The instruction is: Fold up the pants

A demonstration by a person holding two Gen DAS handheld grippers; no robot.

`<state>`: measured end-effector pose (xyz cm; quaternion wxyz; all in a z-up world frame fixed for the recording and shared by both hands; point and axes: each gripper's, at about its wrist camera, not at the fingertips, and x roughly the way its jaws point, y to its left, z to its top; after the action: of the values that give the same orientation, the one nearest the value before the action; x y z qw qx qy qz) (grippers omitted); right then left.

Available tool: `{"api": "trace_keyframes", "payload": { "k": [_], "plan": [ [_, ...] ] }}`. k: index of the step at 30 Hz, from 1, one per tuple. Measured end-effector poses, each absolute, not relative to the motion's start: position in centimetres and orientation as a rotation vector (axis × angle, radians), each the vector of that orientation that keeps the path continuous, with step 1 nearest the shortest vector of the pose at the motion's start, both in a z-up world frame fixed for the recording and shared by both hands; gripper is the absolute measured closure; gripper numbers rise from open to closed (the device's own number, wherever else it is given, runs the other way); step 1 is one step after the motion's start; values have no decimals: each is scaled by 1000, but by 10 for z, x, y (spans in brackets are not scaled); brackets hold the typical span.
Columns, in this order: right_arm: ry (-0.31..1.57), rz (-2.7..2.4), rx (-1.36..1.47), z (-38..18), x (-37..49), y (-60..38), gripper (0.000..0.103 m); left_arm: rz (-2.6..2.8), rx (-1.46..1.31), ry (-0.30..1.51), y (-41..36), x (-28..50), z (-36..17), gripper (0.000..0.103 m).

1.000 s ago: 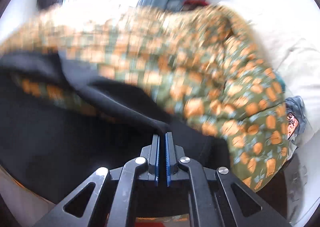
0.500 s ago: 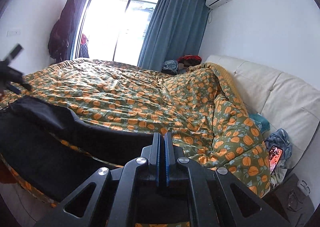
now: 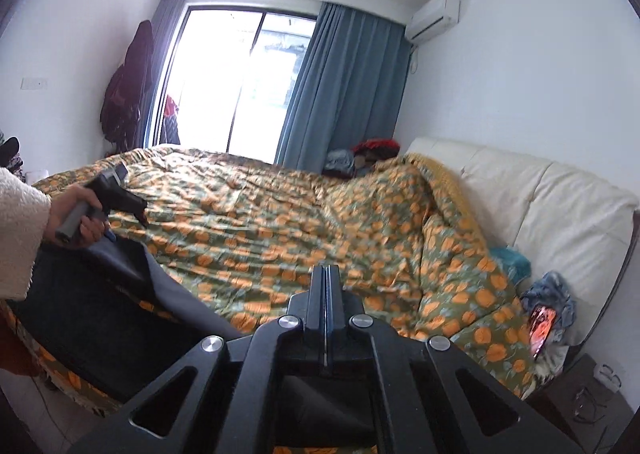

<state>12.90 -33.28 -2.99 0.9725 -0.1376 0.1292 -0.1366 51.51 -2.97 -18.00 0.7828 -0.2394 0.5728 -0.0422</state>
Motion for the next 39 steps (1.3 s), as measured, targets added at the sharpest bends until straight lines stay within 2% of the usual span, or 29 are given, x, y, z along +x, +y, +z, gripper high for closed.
{"api": "trace_keyframes", "payload": {
  "k": [1, 3, 6, 8, 9, 10, 12, 18, 19, 20, 21, 27, 29, 32, 33, 34, 36, 39],
  "plan": [
    [260, -276, -288, -27, 128, -332, 103, -91, -502, 1264, -35, 519, -187, 21],
    [272, -277, -298, -25, 129, -335, 103, -87, -498, 1319, -39, 527, -202, 36],
    [420, -286, -290, -39, 149, -352, 103, -86, -520, 1334, -42, 523, -212, 33],
    [591, -241, -264, -69, 169, -365, 83, -93, -486, 1314, -45, 517, -209, 26],
    [652, -210, -253, -85, 175, -367, 45, -91, -453, 1304, -46, 515, -207, 24],
    [716, -168, -243, -102, 182, -366, 24, -88, -399, 1286, -49, 511, -202, 23],
    [832, -73, -256, -135, 196, -354, 25, -92, -341, 1268, -50, 508, -196, 23],
    [1033, -32, -392, -210, 254, -320, 46, -93, -273, 1232, -40, 499, -181, 22],
    [1079, -56, -457, -226, 263, -321, 69, -94, -274, 1232, -38, 498, -179, 22],
    [1082, -76, -467, -230, 266, -326, 84, -96, -277, 1233, -35, 498, -177, 23],
    [1062, -107, -452, -224, 267, -331, 94, -103, -284, 1233, -33, 498, -176, 22],
    [758, -220, -438, -137, 248, -341, 96, -144, -337, 1258, -37, 517, -185, 20],
    [683, -225, -471, -116, 243, -337, 96, -164, -366, 1294, -42, 525, -196, 25],
    [613, -218, -504, -100, 235, -325, 96, -157, -377, 1339, -47, 530, -210, 53],
    [592, -214, -515, -95, 233, -321, 96, -137, -376, 1341, -46, 530, -212, 67],
    [581, -207, -520, -92, 228, -313, 96, -101, -382, 1330, -42, 529, -214, 88],
    [567, -177, -511, -86, 225, -308, 96, -78, -456, 1306, -30, 526, -214, 96],
    [616, -126, -478, -76, 248, -325, 96, -56, -527, 1285, -23, 519, -195, 97]
  ]
}}
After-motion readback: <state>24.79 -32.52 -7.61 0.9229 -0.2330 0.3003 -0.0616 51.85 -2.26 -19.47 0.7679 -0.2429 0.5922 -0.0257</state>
